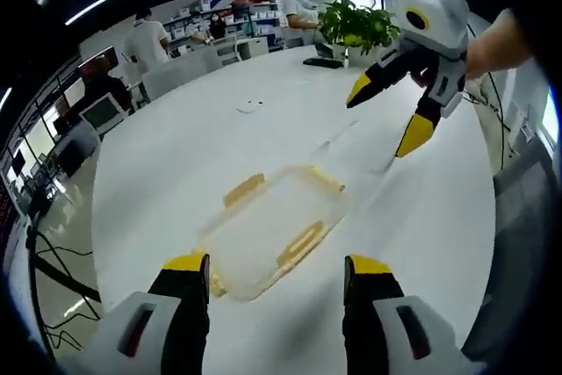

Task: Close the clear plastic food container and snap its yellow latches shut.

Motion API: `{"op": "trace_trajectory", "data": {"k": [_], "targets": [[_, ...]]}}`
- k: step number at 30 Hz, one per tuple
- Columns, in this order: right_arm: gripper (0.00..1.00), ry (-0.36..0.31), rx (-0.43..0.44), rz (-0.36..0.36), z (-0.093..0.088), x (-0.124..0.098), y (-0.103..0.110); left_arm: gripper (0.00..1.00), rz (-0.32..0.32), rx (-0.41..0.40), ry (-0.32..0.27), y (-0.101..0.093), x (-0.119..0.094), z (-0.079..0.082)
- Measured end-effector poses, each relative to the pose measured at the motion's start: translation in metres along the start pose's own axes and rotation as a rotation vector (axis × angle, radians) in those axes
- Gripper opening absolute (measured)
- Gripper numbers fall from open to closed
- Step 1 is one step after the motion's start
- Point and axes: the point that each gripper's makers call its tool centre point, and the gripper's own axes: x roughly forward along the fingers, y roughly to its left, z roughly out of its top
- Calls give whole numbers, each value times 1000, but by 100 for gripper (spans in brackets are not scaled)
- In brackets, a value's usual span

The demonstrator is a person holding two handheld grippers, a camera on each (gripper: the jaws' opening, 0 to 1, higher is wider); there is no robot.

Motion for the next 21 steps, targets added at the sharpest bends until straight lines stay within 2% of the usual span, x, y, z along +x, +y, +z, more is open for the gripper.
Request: {"op": "trace_trajectory", "data": {"k": [5,11,17,21], "targets": [[53,0,-5,10,2,4,-2,58,-36,25,19,8,5,1],[52,11,-29,28,6,11,-3,58,-101,78,45,9,10,1],[51,22,-61,64,9,19,1,57,-144,203,73,11,16,3],[52,50,-108,91,5,26,4,58,-192,247,87,9,19,5]]}}
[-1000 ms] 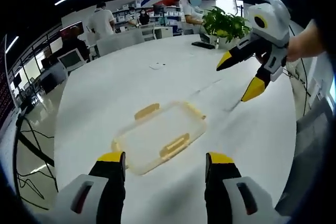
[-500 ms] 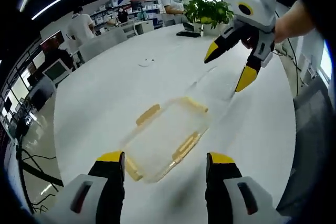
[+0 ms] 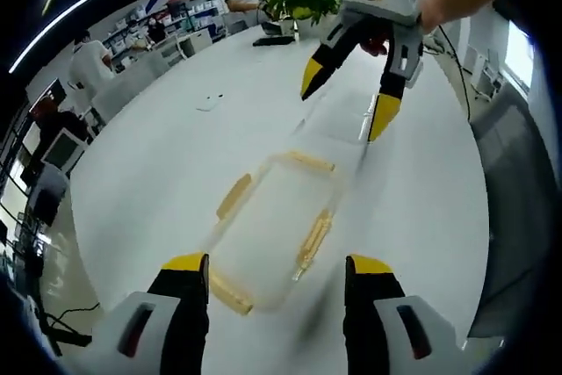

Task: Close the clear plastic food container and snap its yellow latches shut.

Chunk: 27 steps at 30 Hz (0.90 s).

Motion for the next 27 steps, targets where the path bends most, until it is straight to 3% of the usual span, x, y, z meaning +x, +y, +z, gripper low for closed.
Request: {"op": "trace_trajectory", "data": {"k": [17,20,27], "targets": [[53,58,-78,76,-4,26,-7,58,-112,138,39,14,8,-16],[53,76,-100,95,-5,32,-9,58,-134,171,68,20,11,-26],[53,111,-146,136,-10,40,-8,58,-154,202,94,26,12,-31]]}}
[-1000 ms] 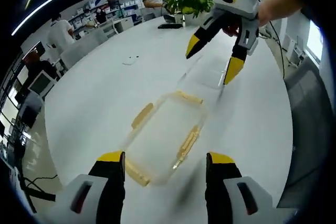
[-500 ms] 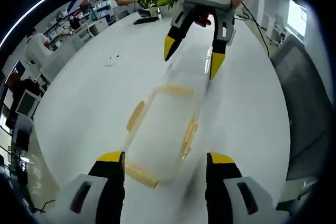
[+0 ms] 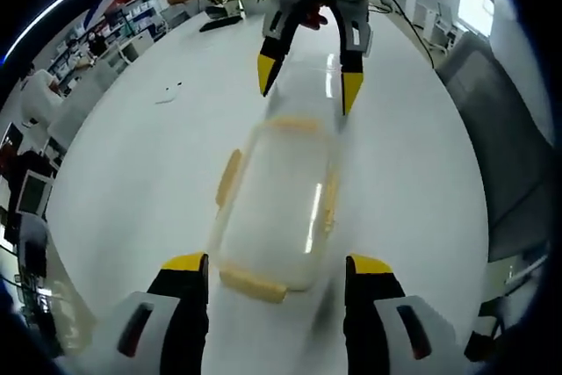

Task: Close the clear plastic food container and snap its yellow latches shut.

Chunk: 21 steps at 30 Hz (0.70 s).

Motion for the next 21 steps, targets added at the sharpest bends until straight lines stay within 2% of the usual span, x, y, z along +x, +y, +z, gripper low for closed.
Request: {"op": "trace_trajectory", "data": {"k": [7,9,17,21], "targets": [[54,22,-35,20,-3,8,-2,58,-52,26,-2,-1,4,2],[54,26,-41,26,-3,9,0,58,-75,33,8,-3,5,-1],[54,43,-53,39,-4,14,-1,58,-92,111,72,5,13,-21],[54,52,-52,45,-6,16,0,57,-97,128,83,8,19,-24]]}}
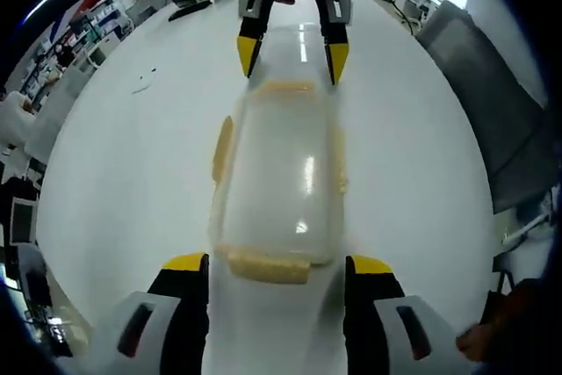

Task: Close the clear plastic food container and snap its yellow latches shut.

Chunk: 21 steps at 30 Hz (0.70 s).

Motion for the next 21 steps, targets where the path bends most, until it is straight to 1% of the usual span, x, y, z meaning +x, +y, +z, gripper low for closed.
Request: {"op": "trace_trajectory", "data": {"k": [6,7,17,21], "targets": [[54,7,4,5,-3,2,3,56,-27,9,6,0,7,-2],[54,7,1,7,-3,2,4,56,-36,22,11,-2,8,-2],[53,7,9,21,-2,6,4,55,-54,28,22,-1,13,-9],[53,7,12,29,-3,9,1,54,-61,28,24,0,14,-11]]}}
